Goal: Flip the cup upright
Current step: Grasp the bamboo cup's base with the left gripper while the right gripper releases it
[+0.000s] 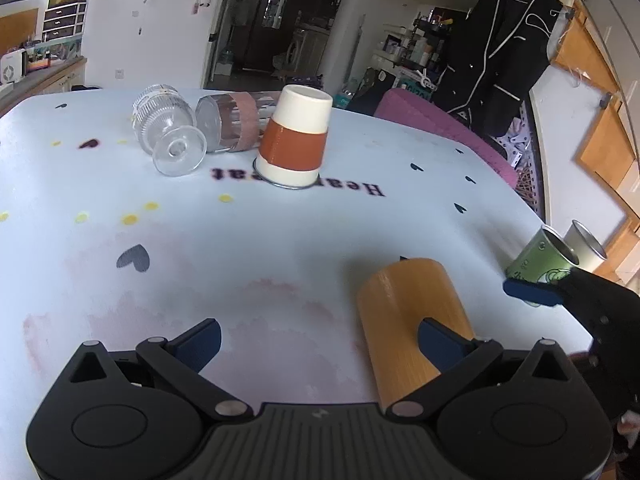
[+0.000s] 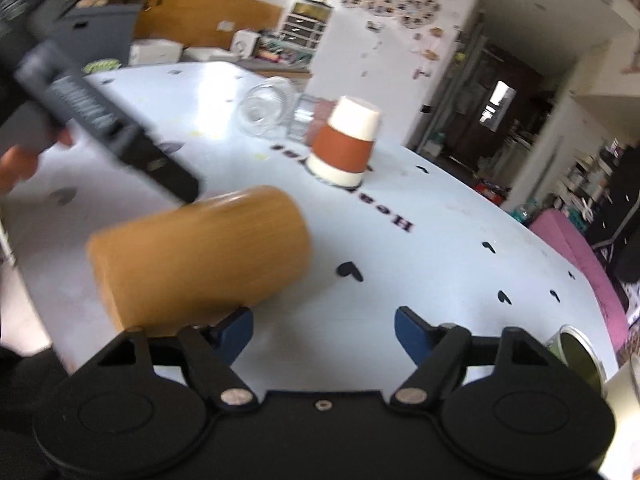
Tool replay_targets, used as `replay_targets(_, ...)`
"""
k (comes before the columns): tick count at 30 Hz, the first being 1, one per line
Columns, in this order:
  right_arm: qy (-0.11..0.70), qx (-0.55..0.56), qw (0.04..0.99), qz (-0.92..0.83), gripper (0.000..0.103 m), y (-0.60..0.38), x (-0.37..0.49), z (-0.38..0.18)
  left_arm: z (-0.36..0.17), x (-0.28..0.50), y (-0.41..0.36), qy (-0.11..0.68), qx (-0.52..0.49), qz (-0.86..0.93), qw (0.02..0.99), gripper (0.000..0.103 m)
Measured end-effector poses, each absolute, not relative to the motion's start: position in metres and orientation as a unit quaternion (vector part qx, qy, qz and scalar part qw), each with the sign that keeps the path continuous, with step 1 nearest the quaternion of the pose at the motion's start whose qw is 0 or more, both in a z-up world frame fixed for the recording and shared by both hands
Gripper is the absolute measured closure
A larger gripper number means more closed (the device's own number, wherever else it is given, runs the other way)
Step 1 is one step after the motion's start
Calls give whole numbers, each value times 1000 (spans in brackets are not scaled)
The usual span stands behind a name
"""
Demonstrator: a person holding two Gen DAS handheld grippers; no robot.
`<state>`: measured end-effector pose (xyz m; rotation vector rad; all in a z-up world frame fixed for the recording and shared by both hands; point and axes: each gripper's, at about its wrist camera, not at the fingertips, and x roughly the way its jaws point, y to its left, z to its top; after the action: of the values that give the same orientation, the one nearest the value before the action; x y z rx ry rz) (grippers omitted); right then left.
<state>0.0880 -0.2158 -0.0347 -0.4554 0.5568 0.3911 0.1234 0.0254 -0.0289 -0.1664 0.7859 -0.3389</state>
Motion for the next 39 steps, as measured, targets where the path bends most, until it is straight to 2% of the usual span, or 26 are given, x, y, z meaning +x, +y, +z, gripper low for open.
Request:
replay_targets(10,279,-151,930,185,25,-232,98,-30,-26,123,35,386,-125,-169,898,2)
replay_targets(16,309,46,929,199,23,-268,88,-19,-16,135,24,404,-186,-215,870,14)
replay_targets(21,344,174,893,232,23,-278,85,-31,-25,159,-5,447,-206,-245,835,16)
replay_targets(27,357,201,878,247,23,-270,86,-41,-39,181,-24,483,-190,-228,824,17)
replay_targets(30,369,222,864,261,23,-269,89,-46,-46,188,-22,493,-200,-223,817,31)
replay_targets(35,371,227,861,263,23,-267,88,-47,-43,185,-21,485,-195,-218,824,31)
replay_targets(39,353,215,873,258,23,-266,81,-44,-22,165,-25,440,-172,-223,852,32)
